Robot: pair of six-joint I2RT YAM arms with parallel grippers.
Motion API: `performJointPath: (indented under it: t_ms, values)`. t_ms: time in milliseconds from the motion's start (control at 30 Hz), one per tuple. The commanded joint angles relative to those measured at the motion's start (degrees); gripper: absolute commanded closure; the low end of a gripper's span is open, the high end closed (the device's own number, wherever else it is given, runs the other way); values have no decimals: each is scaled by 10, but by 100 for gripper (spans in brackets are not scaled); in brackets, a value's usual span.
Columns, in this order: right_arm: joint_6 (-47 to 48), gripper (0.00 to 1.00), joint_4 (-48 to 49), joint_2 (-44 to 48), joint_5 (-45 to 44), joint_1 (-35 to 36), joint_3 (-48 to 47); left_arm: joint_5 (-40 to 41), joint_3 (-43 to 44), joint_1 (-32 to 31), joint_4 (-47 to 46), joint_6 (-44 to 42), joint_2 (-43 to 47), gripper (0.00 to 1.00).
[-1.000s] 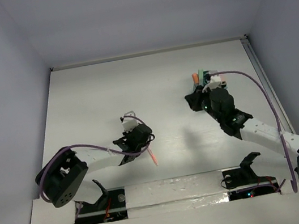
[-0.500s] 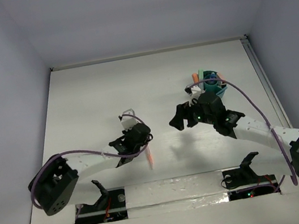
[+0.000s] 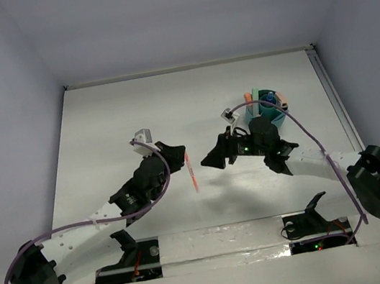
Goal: Sort the stationery into containers
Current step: Pick up the pen from the center of the board, then place the pen in the storage box.
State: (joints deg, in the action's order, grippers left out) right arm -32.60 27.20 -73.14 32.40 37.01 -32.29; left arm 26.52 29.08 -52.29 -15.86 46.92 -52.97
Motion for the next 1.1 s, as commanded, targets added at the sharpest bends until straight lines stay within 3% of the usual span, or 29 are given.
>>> performJointPath:
  t_ms: [0,533,633,667,767,833,867,900,967,1000,1067]
  values:
    - [-49,25,112,-30,50,22,-14,-23,-18,3,-43,-10,17,100]
    - [-113,37,225,-129,65,44,-37,-80,-53,3,-122,-12,16,100]
    - [-127,50,245,-145,64,44,-40,-84,-54,3,-124,-12,18,100]
    - [-129,64,247,-147,64,44,-41,-85,-54,3,-124,-12,21,100]
    - [-129,85,241,-150,58,44,-48,-89,-55,3,-123,-18,29,100]
    - [-130,93,238,-148,53,44,-51,-89,-51,3,-117,-24,31,100]
    - [-128,99,234,-147,50,44,-55,-87,-49,3,-112,-31,31,96]
    - [-121,100,213,-142,37,44,-58,-86,-43,3,-103,-36,32,86]
    - [-105,100,176,-135,14,44,-79,-82,-37,3,-95,-48,36,74]
    - [-91,100,147,-131,-14,44,-83,-81,-30,3,-90,-53,38,62]
    - [-71,100,111,-115,-50,44,-100,-71,-23,3,-74,-62,49,52]
